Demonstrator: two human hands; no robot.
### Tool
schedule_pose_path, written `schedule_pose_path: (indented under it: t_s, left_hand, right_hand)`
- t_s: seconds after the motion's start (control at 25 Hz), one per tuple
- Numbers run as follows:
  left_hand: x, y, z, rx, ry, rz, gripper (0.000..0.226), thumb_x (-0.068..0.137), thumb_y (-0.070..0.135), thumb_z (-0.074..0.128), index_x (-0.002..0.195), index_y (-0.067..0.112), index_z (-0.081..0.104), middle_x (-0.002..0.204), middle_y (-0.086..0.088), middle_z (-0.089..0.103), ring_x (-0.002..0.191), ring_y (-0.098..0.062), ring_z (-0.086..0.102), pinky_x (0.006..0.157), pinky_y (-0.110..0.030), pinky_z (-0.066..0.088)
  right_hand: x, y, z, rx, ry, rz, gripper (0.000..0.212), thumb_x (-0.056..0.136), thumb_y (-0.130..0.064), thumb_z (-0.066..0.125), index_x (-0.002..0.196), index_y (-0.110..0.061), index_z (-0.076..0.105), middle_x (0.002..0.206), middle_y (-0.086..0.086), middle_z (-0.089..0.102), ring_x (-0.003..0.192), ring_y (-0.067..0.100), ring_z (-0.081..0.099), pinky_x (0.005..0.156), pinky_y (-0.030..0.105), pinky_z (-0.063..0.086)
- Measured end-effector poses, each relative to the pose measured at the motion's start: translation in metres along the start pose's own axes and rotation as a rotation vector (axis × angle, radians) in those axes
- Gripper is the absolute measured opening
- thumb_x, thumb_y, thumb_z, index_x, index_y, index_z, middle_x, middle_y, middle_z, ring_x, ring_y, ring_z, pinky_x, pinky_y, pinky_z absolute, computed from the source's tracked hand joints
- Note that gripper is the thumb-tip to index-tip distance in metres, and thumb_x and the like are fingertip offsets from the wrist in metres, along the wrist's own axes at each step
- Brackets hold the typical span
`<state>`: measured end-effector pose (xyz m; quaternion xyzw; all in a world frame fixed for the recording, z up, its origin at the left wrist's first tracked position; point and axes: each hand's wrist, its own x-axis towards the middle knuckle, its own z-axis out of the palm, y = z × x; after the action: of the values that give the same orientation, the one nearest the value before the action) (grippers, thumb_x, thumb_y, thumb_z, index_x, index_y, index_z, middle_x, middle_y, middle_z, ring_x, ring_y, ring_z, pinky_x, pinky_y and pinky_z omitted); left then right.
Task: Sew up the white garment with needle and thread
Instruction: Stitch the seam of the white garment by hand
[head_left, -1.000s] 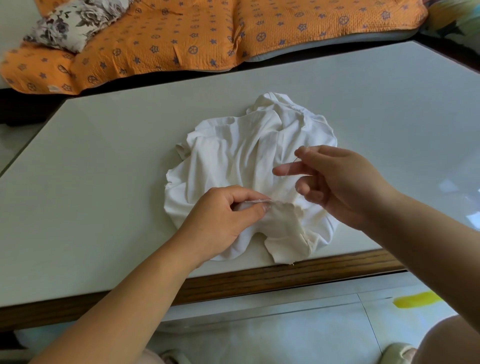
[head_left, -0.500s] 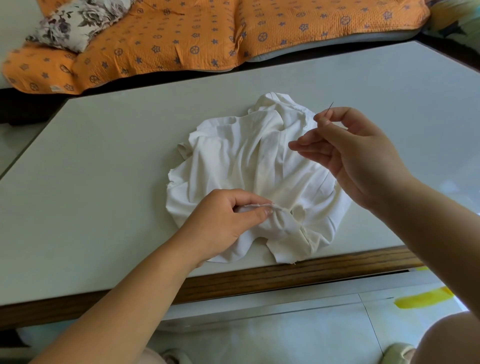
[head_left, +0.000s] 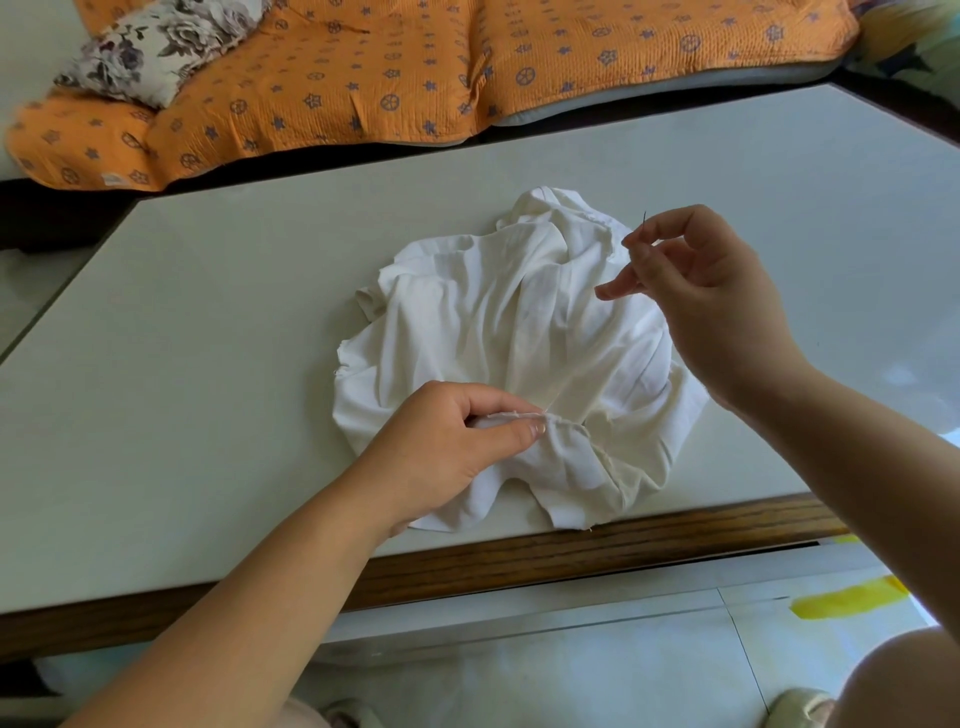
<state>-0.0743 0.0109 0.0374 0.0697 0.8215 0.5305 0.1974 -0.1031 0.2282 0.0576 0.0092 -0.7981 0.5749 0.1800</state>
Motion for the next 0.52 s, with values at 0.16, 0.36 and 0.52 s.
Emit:
schedule_pose_path:
  t_s: [0.16,0.36,0.52]
  left_hand:
    - [-0.001,0.001,0.0,-0.024,-0.001,-0.001,0.01,0.084,0.032,0.072,0.092,0.032,0.078,0.097,0.017,0.075,0.1,0.005,0.065,0.094,-0.021,0.048]
    - [0.001,0.001,-0.001,-0.063,0.082,0.002,0.007,0.084,0.031,0.073,0.089,0.031,0.078,0.094,0.016,0.075,0.095,0.004,0.066,0.087,-0.017,0.047]
    - [0.0,0.002,0.001,-0.077,0.078,0.031,0.015,0.083,0.035,0.071,0.093,0.027,0.078,0.093,0.012,0.076,0.093,0.001,0.068,0.084,-0.018,0.049]
  right_hand:
    - [-0.007,-0.006,0.002,-0.043,-0.06,0.048,0.015,0.1,-0.018,0.054,0.09,-0.029,0.057,0.073,-0.007,0.074,0.077,0.042,0.068,0.076,0.053,0.053]
    - [-0.034,-0.023,0.008,-0.253,-0.42,0.161,0.008,0.098,-0.021,0.054,0.092,-0.026,0.058,0.083,-0.009,0.074,0.05,0.013,0.067,0.047,0.024,0.049]
    - [-0.06,-0.028,0.014,-0.245,-0.486,0.154,0.01,0.097,-0.023,0.055,0.088,-0.026,0.058,0.07,-0.007,0.07,0.048,0.007,0.064,0.047,0.015,0.047]
